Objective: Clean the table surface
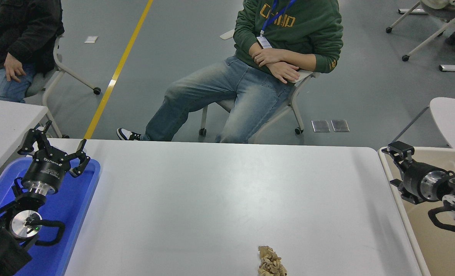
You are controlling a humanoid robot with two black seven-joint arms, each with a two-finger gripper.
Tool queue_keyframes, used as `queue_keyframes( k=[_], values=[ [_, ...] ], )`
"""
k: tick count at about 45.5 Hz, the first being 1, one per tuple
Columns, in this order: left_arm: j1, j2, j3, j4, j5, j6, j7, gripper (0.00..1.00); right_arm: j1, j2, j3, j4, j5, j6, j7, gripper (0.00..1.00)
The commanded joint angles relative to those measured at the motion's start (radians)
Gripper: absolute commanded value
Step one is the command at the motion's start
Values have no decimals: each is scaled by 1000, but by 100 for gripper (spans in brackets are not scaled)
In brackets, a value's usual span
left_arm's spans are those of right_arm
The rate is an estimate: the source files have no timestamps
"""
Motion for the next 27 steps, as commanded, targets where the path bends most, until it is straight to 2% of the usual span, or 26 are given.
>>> queue_keyframes(
  k=[1, 8, 16, 27],
  values=[
    [0, 0, 0, 0, 0, 0, 0, 100, -7, 124, 98, 25, 8, -51, 62, 100],
    [0, 0, 0, 0, 0, 0, 0, 100, -14, 213, 161, 8, 9, -80, 115, 100],
    [0, 0, 0, 0, 0, 0, 0, 100, -86, 424, 367, -139, 13, -95, 123, 100],
    [0, 0, 0, 0, 0, 0, 1, 100, -131, 536, 549, -208, 13, -89, 164, 100]
  ],
)
